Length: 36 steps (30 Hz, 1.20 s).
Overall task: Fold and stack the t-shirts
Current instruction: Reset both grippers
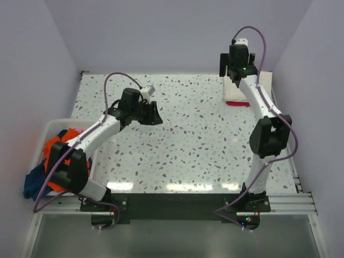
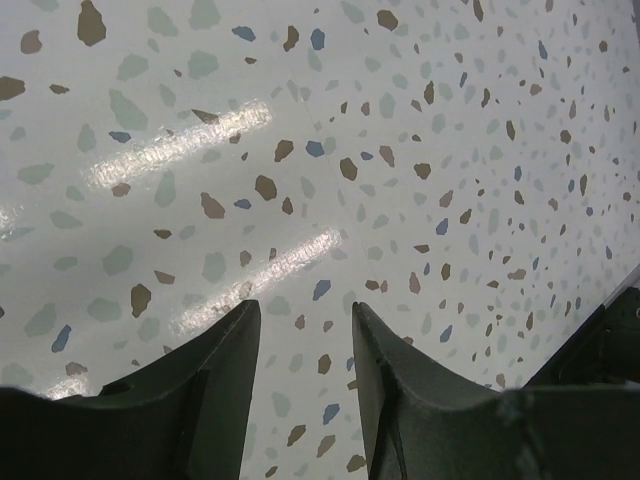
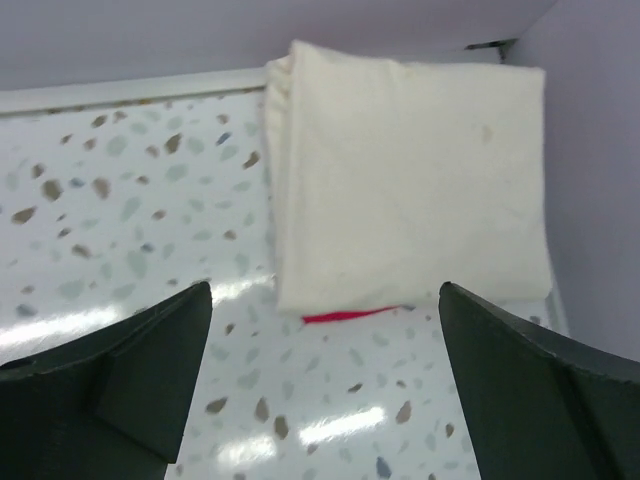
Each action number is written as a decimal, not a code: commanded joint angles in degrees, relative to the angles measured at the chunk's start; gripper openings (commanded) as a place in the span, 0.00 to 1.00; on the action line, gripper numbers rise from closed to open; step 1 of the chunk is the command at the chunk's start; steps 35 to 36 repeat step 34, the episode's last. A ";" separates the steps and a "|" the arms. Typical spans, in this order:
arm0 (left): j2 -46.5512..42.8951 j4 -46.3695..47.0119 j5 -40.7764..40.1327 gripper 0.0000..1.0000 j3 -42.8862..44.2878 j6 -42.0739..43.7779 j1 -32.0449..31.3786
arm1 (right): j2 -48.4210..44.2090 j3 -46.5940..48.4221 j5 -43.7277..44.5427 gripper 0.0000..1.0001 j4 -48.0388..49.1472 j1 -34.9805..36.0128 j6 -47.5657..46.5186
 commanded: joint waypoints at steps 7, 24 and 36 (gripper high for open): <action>-12.15 -1.27 -4.62 0.49 -2.22 1.04 0.55 | -30.00 -35.44 -12.54 0.99 8.11 12.67 16.54; -20.86 0.22 -6.47 0.49 -11.90 0.25 0.55 | -53.23 -62.36 -20.28 0.99 7.68 17.96 20.76; -21.66 -0.57 -7.26 0.49 -12.60 0.42 0.55 | -54.19 -61.39 -20.90 0.99 6.98 18.05 21.02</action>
